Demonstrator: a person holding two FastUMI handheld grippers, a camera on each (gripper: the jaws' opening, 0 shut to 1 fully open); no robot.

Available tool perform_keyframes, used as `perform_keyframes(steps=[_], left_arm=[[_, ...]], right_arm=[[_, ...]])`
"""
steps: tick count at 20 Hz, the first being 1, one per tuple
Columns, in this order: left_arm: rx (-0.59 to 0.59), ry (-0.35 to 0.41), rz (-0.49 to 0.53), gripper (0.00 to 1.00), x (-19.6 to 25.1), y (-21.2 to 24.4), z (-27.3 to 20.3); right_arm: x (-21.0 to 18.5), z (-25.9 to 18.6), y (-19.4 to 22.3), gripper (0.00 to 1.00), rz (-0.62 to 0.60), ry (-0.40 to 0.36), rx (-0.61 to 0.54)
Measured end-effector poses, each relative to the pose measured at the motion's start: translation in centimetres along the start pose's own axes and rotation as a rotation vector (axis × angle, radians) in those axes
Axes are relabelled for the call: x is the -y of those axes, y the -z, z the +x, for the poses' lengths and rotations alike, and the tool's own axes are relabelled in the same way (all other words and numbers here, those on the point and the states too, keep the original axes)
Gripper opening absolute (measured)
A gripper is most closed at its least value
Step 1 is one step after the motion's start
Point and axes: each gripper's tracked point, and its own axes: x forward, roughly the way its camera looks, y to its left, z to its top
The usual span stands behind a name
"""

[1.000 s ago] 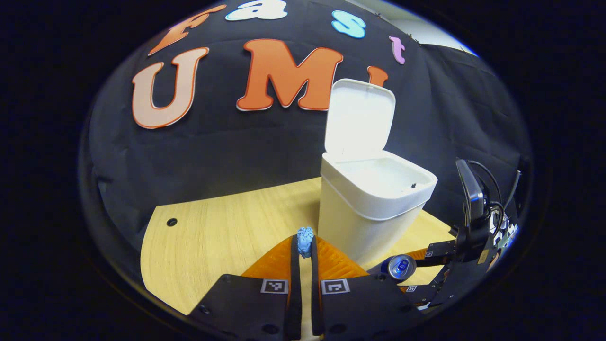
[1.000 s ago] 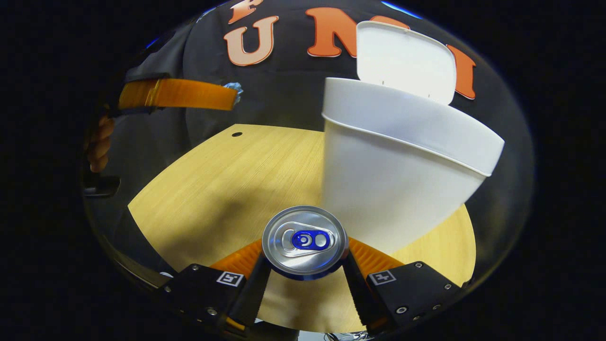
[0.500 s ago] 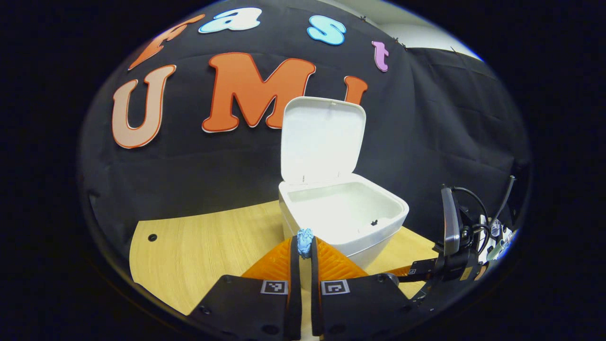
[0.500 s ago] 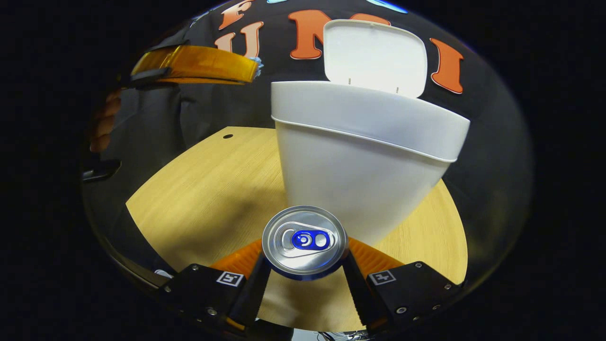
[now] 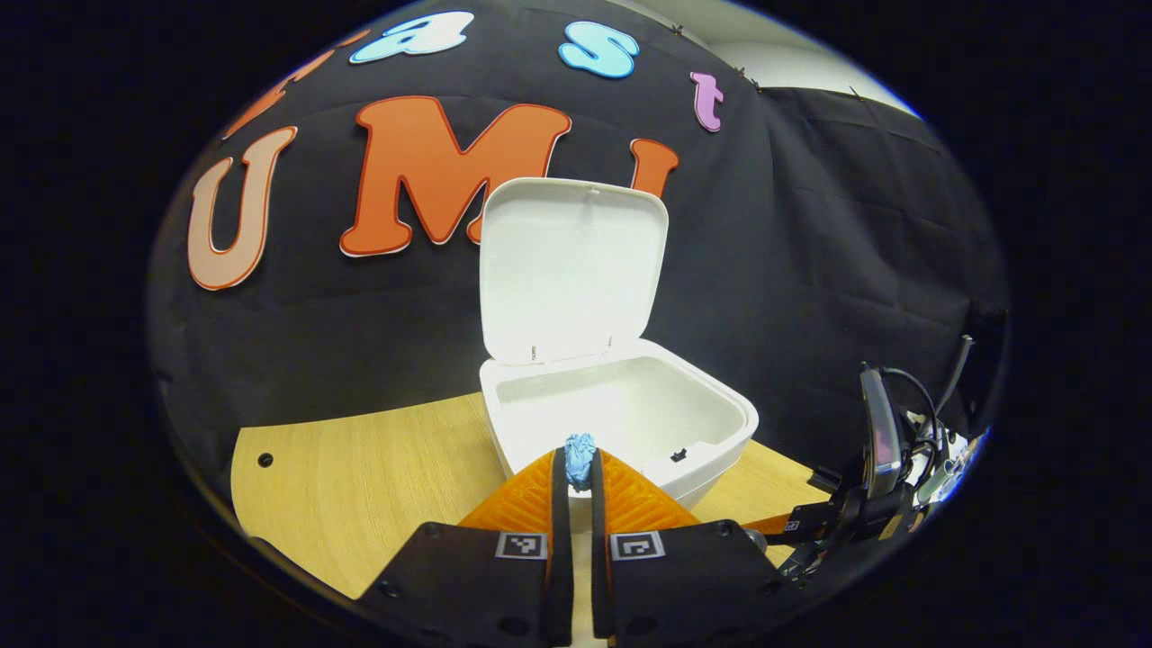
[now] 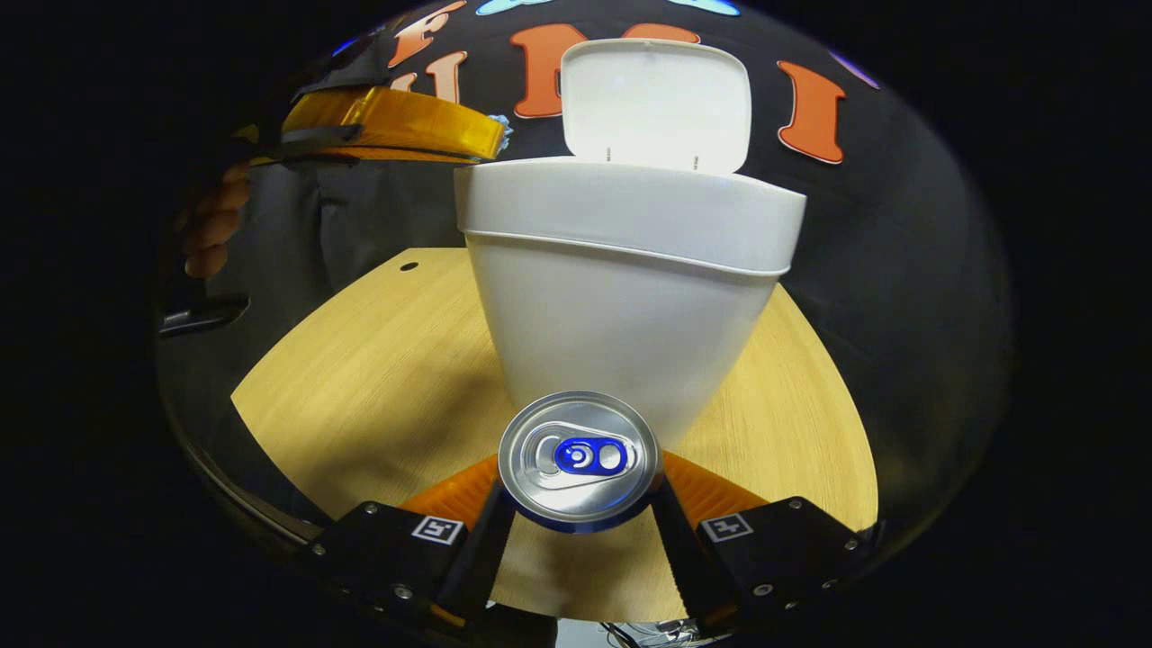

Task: Press the lid of the desktop garbage bin to open it, pick up the crumpled paper on the desktop and throw it into the bin, then pick up the pop can on the desktop and drop it into the bin, and finally close the garbage bin lid.

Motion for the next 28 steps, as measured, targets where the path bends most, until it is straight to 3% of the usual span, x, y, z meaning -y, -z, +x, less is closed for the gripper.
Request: perform_keyframes(steps=[10,15,18,21,23,27,28], left_arm=[[-0.032,0.014,0.010,0.12,-0.1,0.4,1.8],[-0.032,0.035,0.022,0.24,-0.3,0.2,1.5],[-0.019,0.026,0.052,0.27,-0.4,0.1,1.3],[-0.008,0.043,0.066,0.38,-0.5,-0.2,0.8],[-0.003,0.046,0.067,0.52,-0.3,-0.1,0.8],[0.012,0.028,0.057,0.62,-0.7,-0.4,0.5],[0.014,0.024,0.053,0.66,-0.9,-0.5,0.5]], right_arm=[[3.0,-2.2,-1.0,0.81,0.043,0.091,0.029],[4.6,-3.9,-5.0,0.81,0.056,0.133,0.101],[5.6,-5.7,-7.0,0.80,0.040,0.144,0.123],[6.3,-7.3,-8.9,0.81,0.026,0.163,0.149],[6.7,-8.3,-10.4,0.80,0.022,0.170,0.174],[7.2,-9.5,-14.0,0.80,0.012,0.185,0.248],[7.2,-9.7,-14.4,0.75,0.004,0.184,0.261]])
